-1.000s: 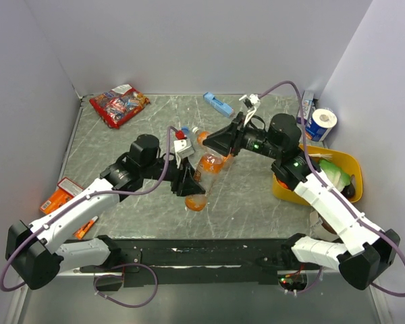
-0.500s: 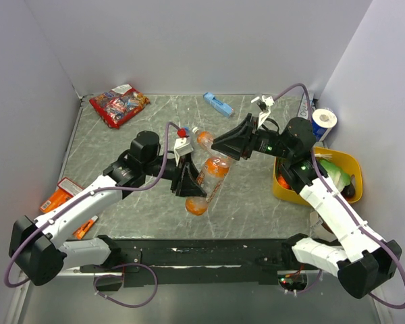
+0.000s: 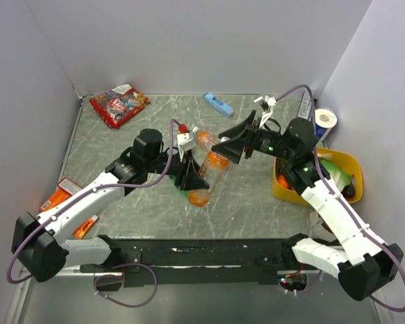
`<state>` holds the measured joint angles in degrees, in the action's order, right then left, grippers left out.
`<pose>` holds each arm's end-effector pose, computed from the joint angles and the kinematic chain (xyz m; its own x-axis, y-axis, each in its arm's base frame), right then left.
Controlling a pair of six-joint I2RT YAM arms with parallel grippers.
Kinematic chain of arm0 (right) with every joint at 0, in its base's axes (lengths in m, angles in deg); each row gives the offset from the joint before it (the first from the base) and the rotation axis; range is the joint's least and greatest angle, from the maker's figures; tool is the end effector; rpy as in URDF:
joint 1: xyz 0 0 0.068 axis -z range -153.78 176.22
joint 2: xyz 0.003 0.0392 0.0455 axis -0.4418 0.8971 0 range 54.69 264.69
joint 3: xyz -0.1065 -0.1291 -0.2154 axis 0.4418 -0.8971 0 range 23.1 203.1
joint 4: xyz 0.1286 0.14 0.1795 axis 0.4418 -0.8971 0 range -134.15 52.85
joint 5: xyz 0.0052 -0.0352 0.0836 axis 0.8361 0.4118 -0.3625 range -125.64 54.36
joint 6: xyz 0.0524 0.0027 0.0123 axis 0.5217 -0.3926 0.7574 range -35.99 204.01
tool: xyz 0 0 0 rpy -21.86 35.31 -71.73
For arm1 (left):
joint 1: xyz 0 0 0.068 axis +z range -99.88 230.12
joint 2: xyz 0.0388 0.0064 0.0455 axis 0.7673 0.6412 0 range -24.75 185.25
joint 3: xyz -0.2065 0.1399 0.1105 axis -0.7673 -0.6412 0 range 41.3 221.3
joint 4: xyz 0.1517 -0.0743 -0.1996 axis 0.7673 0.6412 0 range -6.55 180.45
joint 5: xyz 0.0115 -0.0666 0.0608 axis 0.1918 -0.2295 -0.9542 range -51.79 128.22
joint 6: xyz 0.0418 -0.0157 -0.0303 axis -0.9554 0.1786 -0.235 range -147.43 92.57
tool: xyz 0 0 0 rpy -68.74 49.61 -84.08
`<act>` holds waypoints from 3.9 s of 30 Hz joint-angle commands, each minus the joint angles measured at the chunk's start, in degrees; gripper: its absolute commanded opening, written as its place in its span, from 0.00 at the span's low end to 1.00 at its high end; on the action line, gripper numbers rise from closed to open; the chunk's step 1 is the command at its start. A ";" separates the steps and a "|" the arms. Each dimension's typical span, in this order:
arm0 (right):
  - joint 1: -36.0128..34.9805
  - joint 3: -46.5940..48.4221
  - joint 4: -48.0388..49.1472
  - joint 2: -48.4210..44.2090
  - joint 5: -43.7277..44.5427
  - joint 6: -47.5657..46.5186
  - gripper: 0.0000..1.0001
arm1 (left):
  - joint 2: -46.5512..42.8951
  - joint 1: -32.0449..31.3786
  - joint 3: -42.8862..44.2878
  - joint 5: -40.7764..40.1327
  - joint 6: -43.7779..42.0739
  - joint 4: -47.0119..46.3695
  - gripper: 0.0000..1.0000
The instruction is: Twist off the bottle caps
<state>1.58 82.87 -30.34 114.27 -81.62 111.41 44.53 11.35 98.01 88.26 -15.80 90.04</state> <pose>0.1976 0.1188 0.4140 -0.3334 0.1989 -0.9216 -0.8842 0.2732 0.3789 0.1936 -0.1905 0.3338 -0.4456 0.1917 -0.8745 0.8952 0.0879 -0.4369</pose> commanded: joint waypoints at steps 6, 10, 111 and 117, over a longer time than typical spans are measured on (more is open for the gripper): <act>0.74 0.35 -5.48 -4.11 13.26 -1.56 0.91 | -0.37 -0.17 3.23 -8.63 -2.85 1.85 0.49; 0.83 1.40 -12.59 -4.46 24.69 -1.30 0.89 | -1.16 -1.05 3.15 -16.25 -3.46 2.64 0.50; 5.83 -1.94 -2.23 -3.40 4.31 -0.68 0.26 | 4.20 -2.37 4.64 2.63 -4.70 4.75 0.49; 8.21 1.40 -17.42 -9.02 14.49 -7.17 0.24 | 4.73 -1.23 4.73 -12.57 -2.16 5.10 0.50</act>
<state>8.86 80.94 -40.62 110.55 -73.38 108.41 49.07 9.12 100.37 84.65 -20.06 97.28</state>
